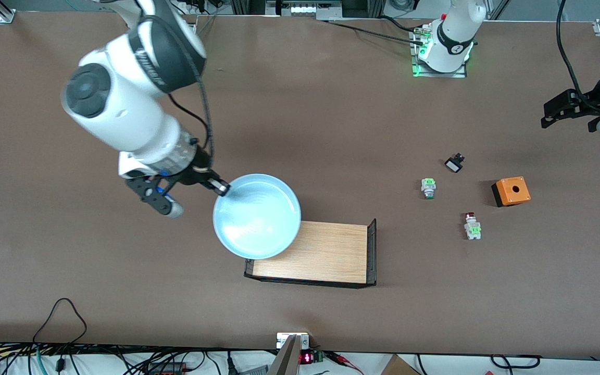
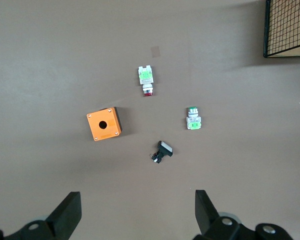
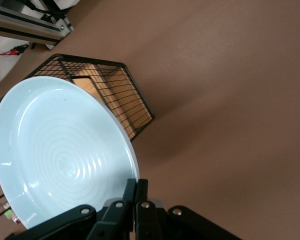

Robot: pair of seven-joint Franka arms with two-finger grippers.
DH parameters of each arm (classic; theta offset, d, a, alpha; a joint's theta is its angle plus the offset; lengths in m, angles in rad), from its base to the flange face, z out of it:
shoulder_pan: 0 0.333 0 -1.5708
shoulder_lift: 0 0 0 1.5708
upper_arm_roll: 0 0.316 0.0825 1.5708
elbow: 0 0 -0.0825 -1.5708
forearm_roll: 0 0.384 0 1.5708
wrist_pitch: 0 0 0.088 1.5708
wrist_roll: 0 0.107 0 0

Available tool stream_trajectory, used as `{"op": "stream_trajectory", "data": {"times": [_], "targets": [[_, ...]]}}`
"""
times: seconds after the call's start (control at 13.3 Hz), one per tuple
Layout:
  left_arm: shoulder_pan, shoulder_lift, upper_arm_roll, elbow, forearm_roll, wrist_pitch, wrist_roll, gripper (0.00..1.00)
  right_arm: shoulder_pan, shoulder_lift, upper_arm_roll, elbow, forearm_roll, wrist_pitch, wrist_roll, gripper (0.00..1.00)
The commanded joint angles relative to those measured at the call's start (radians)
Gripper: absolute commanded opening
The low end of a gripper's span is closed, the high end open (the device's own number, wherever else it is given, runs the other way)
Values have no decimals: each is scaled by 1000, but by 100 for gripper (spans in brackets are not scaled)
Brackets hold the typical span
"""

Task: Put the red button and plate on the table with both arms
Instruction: 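Lift the blue plate off the wooden tray with the right gripper, then carry the plate away from the tray and lower it onto the table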

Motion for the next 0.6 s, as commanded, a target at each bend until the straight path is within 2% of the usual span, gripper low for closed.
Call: {"op": "stream_trajectory", "data": {"times": [0.0, 0.23, 0.53], "targets": [[-10, 7, 7, 33, 30, -27, -5, 100, -63, -96, 9, -122, 38, -56, -133, 0], [-12, 6, 5, 33, 30, -27, -5, 100, -144, -142, 11, -190, 36, -154, -305, 0], [-10, 6, 7, 33, 30, -27, -2, 100, -259, -206, 11, -357, 18, -201, -552, 0]]}}
